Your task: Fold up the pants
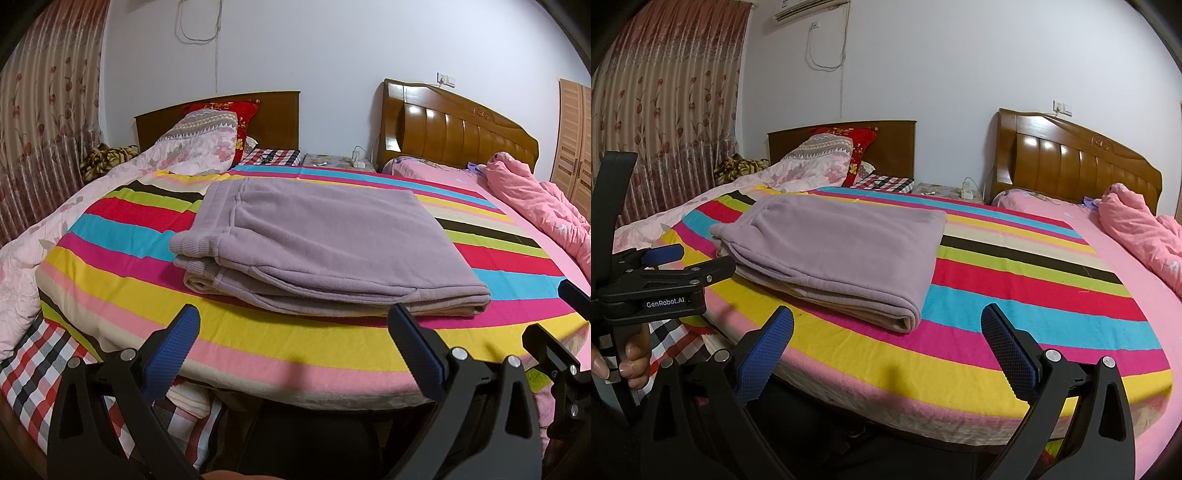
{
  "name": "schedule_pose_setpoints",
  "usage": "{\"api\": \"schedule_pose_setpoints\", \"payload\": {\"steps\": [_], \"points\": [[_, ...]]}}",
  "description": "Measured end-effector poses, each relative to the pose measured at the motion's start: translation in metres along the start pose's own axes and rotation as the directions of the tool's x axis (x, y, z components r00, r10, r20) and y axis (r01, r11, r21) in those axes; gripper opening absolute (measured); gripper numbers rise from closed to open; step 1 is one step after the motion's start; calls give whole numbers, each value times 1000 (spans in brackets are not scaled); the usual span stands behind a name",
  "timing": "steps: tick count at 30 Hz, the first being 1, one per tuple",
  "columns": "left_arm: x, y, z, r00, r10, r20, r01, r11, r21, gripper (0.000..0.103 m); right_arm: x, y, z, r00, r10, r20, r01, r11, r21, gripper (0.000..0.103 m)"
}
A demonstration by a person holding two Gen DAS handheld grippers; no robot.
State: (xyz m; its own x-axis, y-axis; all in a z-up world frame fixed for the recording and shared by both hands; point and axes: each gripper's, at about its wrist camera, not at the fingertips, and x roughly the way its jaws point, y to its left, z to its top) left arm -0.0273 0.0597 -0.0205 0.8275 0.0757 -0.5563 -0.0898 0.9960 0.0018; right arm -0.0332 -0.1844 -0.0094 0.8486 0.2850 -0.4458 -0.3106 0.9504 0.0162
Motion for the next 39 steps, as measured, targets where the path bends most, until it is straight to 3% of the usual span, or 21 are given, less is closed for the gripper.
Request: {"api": "schedule_pose_setpoints", "payload": {"steps": [39], "points": [[0, 3, -1, 1000, -1, -6, 1, 1000, -1, 101, -1, -1, -1, 1000, 4, -3, -4, 1000, 4, 98]]}}
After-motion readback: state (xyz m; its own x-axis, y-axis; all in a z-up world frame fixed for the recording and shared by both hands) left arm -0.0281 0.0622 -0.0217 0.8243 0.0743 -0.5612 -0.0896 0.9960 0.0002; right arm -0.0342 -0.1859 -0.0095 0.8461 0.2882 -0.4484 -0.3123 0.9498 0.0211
